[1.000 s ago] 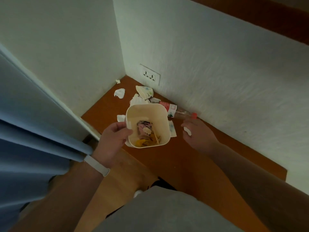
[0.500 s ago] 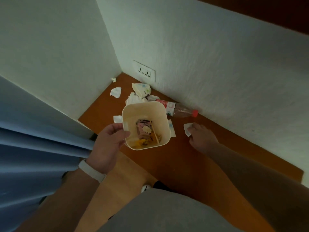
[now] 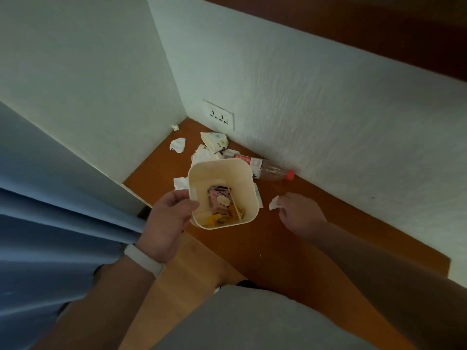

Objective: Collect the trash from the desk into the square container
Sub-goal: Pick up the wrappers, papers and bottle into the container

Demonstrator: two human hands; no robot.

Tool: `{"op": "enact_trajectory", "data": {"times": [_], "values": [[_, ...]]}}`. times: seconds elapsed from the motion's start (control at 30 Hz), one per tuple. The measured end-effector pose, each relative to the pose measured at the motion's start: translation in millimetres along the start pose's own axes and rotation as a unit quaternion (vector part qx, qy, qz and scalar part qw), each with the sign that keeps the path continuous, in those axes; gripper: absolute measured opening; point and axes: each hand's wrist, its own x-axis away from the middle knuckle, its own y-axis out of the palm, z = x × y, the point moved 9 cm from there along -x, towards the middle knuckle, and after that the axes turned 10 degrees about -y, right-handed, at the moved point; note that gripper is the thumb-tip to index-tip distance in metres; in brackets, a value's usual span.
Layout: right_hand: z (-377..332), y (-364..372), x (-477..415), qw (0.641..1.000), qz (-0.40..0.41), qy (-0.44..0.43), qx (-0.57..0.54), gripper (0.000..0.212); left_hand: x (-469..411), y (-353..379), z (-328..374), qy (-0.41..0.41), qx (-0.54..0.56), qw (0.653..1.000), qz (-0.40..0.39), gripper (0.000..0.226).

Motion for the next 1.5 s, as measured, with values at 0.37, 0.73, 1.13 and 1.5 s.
{"op": "enact_trajectory", "data": {"times": [0.37, 0.73, 1.13, 1.5], "values": [[-136.9, -113.5, 7.6, 0.974, 0.163, -0.153, -0.046, 0.018, 23.0, -33.9, -4.6, 0.013, 0.003, 1.0, 0.007, 0.024], [-194.9, -91.0, 2.1, 0.964, 0.067, -0.252, -0.05, 0.03, 20.2, -54.9, -11.5, 0.019, 0.009, 1.0, 0.015, 0.028], [-33.8, 2.4, -34.9, 0.989, -0.007, 0.11, -0.096, 0.038, -3.4, -76.3, -27.1, -0.009, 0.055, 0.998, 0.042, 0.026], [-7.4, 59.4, -84.9, 0.972, -0.033, 0.198, -0.125, 0.071, -9.2, -77.9, -29.4, -0.03, 0.05, 0.994, 0.088, 0.017]]}}
